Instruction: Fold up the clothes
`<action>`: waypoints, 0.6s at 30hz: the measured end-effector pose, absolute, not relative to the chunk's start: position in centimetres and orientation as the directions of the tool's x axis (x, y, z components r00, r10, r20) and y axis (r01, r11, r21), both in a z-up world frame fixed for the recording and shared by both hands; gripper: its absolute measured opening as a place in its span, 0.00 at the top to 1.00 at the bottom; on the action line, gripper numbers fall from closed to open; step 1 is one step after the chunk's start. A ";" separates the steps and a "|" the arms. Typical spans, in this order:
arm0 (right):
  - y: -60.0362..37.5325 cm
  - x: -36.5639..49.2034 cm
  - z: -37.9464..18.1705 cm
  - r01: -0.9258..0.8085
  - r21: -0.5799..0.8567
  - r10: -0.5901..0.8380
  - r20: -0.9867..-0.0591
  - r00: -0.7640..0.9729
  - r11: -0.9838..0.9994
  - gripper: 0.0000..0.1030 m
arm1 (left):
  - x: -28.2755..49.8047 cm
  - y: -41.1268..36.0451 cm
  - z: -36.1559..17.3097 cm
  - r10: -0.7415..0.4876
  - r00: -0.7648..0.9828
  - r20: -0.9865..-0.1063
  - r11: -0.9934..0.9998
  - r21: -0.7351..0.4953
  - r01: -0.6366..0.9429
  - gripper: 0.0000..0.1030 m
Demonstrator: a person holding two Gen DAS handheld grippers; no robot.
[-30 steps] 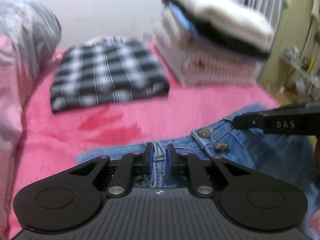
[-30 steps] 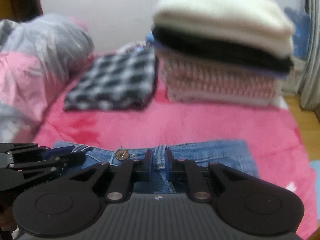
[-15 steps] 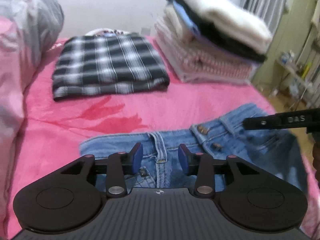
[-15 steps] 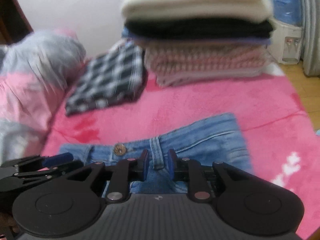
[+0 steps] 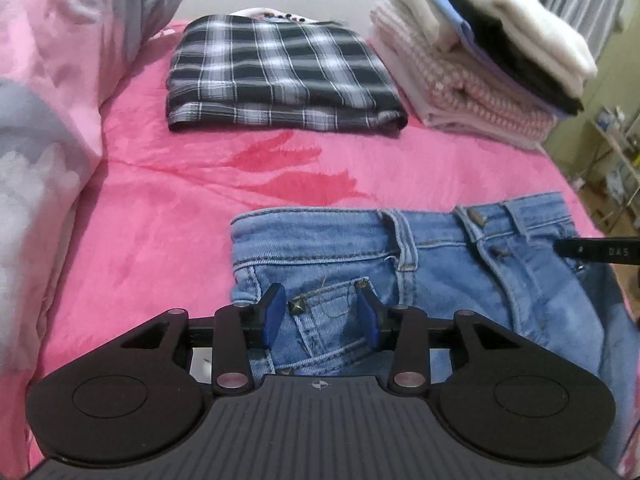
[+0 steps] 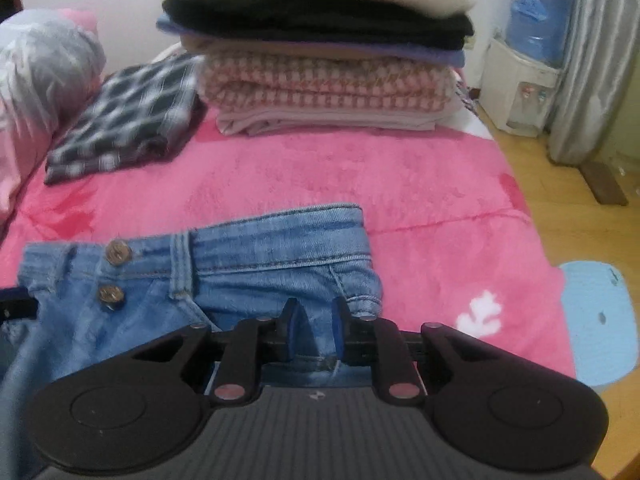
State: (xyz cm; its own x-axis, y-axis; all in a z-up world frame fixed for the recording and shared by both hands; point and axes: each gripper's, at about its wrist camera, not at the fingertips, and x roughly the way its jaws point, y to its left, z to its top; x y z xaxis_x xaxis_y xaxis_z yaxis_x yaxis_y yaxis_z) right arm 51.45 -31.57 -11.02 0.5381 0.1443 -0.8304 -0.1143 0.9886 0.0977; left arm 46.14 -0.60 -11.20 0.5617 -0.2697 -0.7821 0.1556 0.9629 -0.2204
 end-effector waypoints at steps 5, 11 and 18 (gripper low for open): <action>-32.0 49.2 -7.4 -0.123 0.173 0.212 -0.808 0.550 0.977 0.82 | 45.1 1.0 -9.4 -0.309 0.559 -0.769 0.950 -0.278 0.143 0.62; -33.2 44.9 -3.4 -0.098 0.252 0.264 -0.797 0.543 0.963 0.81 | 43.7 2.3 -7.7 -0.361 0.540 -0.760 0.931 -0.328 0.161 0.62; -33.1 40.5 -2.6 -0.004 0.356 0.315 -0.821 0.477 0.934 0.81 | 41.1 3.1 -6.6 -0.435 0.508 -0.743 0.900 -0.355 0.252 0.61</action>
